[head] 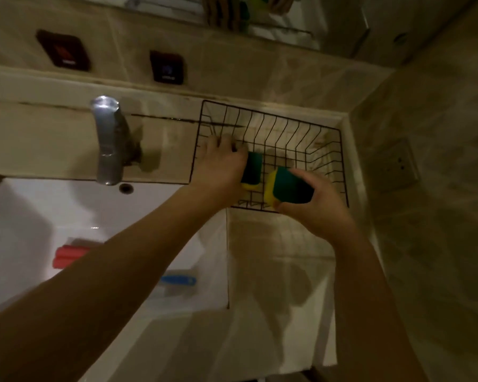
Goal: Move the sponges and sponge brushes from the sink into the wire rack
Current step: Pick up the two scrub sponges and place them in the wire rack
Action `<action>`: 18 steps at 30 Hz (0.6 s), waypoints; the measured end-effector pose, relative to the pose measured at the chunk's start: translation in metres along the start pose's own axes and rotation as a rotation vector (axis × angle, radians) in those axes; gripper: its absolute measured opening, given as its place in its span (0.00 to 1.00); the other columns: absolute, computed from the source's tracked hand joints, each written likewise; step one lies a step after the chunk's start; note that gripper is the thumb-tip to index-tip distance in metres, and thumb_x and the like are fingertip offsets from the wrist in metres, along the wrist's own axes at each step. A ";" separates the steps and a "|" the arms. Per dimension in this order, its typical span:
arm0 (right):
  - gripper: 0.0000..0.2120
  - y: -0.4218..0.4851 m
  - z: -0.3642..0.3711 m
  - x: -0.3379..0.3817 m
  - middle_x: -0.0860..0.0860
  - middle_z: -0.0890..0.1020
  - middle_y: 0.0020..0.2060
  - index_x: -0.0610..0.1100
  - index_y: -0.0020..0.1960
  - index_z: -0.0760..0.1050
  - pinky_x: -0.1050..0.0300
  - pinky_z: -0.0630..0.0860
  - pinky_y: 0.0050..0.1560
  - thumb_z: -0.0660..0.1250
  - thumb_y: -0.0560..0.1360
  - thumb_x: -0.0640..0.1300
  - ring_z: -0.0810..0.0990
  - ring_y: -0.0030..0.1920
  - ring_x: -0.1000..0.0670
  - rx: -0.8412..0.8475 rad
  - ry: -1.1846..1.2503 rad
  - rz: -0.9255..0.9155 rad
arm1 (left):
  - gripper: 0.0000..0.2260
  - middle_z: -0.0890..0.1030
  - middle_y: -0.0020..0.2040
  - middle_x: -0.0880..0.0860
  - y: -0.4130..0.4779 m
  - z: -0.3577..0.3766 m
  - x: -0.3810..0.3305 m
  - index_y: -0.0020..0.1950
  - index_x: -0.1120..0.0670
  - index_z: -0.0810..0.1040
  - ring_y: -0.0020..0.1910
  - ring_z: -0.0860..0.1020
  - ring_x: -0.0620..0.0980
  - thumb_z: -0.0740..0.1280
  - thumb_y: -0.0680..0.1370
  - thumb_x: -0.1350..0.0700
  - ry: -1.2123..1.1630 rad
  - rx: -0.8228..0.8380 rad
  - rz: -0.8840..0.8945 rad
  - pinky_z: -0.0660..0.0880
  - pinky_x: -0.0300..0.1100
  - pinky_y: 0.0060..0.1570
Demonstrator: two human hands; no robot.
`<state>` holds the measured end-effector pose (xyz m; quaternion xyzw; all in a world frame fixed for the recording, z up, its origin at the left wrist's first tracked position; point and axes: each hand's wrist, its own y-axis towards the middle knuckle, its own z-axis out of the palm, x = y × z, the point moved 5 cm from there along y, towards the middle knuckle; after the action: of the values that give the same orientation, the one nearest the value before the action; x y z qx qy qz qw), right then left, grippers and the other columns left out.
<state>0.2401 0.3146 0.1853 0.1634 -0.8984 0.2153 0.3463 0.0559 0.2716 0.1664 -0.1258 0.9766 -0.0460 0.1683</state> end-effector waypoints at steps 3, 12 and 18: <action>0.35 0.010 -0.002 -0.013 0.54 0.73 0.55 0.56 0.65 0.70 0.60 0.75 0.50 0.77 0.60 0.52 0.73 0.53 0.57 -0.026 -0.002 -0.010 | 0.33 0.67 0.69 0.62 0.033 0.020 -0.012 0.72 0.54 0.66 0.67 0.65 0.64 0.72 0.68 0.54 0.093 -0.012 0.035 0.63 0.57 0.68; 0.35 0.040 -0.001 -0.050 0.54 0.75 0.57 0.57 0.67 0.69 0.56 0.77 0.52 0.79 0.63 0.48 0.75 0.57 0.55 -0.076 0.042 0.038 | 0.32 0.62 0.73 0.68 0.110 0.078 0.013 0.73 0.57 0.65 0.75 0.56 0.67 0.70 0.70 0.58 0.116 0.032 -0.002 0.53 0.60 0.73; 0.36 0.050 -0.001 -0.057 0.58 0.73 0.55 0.57 0.67 0.69 0.58 0.75 0.49 0.79 0.62 0.49 0.74 0.55 0.57 -0.047 0.033 0.055 | 0.34 0.61 0.72 0.63 0.131 0.093 0.014 0.73 0.56 0.63 0.72 0.58 0.64 0.72 0.69 0.60 0.021 0.089 -0.041 0.62 0.54 0.68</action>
<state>0.2588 0.3659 0.1325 0.1268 -0.9016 0.2063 0.3585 0.0446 0.3895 0.0570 -0.1376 0.9725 -0.0942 0.1624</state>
